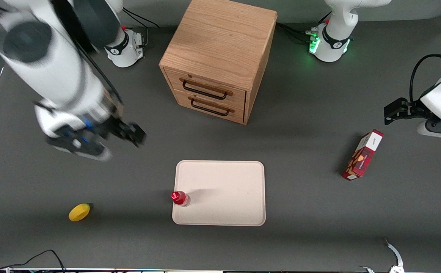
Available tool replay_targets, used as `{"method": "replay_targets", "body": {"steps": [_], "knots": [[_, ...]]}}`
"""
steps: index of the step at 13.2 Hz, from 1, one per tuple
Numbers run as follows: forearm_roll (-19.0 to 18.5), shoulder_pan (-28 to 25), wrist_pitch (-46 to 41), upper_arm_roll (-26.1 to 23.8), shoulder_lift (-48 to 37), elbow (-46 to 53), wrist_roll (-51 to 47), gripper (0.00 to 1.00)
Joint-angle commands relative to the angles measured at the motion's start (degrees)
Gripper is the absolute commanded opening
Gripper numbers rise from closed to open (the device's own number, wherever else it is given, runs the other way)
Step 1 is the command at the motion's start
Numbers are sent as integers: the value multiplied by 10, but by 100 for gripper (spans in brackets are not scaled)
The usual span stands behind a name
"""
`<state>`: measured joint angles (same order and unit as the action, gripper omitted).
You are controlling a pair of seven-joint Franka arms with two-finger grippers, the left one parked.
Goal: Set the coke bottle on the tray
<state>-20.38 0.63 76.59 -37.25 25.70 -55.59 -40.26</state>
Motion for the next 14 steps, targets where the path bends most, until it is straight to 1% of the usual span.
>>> {"method": "replay_targets", "body": {"steps": [1, 2, 3, 5, 6, 8, 9, 11, 12, 14], "knots": [[86, 41, -55, 78, -98, -55, 153, 100], [141, 39, -48, 148, -147, -103, 189, 100], [186, 37, -27, 204, -193, -163, 224, 100], [242, 35, 75, 299, -303, -346, 333, 100], [248, 33, 138, 320, -352, -443, 358, 100], [248, 31, 256, 327, -423, -602, 362, 100], [248, 29, 287, 327, -438, -636, 362, 100], [248, 29, 288, 327, -434, -632, 358, 100], [249, 30, 277, 327, -428, -613, 350, 100], [248, 30, 217, 328, -391, -545, 332, 100]]}}
